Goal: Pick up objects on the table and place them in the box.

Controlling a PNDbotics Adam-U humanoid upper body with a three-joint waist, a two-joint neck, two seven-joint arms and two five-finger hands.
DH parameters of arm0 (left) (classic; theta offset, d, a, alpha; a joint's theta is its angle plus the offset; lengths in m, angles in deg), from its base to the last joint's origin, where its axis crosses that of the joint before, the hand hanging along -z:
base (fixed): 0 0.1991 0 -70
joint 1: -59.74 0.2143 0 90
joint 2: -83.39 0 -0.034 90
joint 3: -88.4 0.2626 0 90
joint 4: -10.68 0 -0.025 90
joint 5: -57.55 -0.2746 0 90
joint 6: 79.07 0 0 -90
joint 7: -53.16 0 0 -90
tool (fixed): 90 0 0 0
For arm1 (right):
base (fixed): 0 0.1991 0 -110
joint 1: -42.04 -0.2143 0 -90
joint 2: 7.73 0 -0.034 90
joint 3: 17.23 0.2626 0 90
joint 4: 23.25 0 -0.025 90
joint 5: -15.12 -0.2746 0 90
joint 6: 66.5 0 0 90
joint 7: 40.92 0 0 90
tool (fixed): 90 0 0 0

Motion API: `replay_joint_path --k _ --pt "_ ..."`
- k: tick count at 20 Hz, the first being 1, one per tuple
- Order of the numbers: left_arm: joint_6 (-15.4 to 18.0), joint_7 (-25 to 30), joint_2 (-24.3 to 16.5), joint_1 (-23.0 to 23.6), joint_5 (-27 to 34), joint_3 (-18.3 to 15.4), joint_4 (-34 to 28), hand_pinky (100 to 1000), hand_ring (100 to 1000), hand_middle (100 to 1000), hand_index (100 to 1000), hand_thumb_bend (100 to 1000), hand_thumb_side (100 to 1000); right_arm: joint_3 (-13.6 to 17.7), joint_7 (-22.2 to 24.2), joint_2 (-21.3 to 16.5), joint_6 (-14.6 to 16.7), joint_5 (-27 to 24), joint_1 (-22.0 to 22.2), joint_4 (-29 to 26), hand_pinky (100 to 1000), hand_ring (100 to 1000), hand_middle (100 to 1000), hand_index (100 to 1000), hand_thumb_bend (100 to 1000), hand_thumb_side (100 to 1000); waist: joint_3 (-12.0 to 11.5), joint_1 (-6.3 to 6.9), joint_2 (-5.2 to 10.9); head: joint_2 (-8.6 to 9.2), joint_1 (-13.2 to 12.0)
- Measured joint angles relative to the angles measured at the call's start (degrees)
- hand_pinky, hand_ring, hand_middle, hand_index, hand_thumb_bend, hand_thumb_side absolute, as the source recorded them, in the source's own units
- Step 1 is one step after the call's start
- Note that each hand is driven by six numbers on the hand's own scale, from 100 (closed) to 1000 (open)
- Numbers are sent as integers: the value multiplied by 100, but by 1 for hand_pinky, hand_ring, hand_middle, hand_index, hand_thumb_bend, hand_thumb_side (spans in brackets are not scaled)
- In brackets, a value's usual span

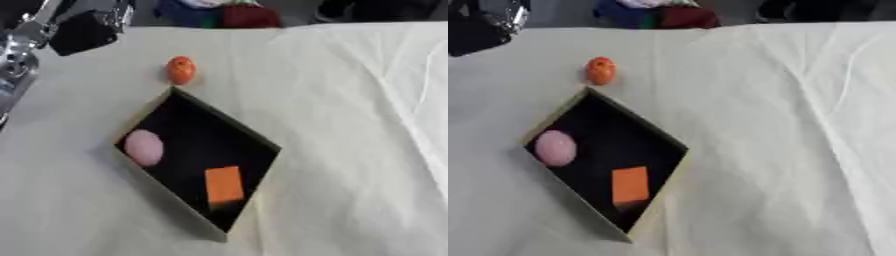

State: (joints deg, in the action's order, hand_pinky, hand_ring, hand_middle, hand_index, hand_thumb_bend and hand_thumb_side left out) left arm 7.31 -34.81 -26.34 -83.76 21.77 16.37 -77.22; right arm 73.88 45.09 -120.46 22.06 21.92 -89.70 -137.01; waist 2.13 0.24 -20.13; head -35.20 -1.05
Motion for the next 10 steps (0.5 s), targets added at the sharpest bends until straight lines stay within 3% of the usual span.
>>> replay_joint_path --k 10 --pt "691 916 544 -598 -807 -210 1713 614 692 719 800 100 822 -360 -927 25 -29 26 89 0 869 827 666 769 100 670 16 30 0 -1 16"
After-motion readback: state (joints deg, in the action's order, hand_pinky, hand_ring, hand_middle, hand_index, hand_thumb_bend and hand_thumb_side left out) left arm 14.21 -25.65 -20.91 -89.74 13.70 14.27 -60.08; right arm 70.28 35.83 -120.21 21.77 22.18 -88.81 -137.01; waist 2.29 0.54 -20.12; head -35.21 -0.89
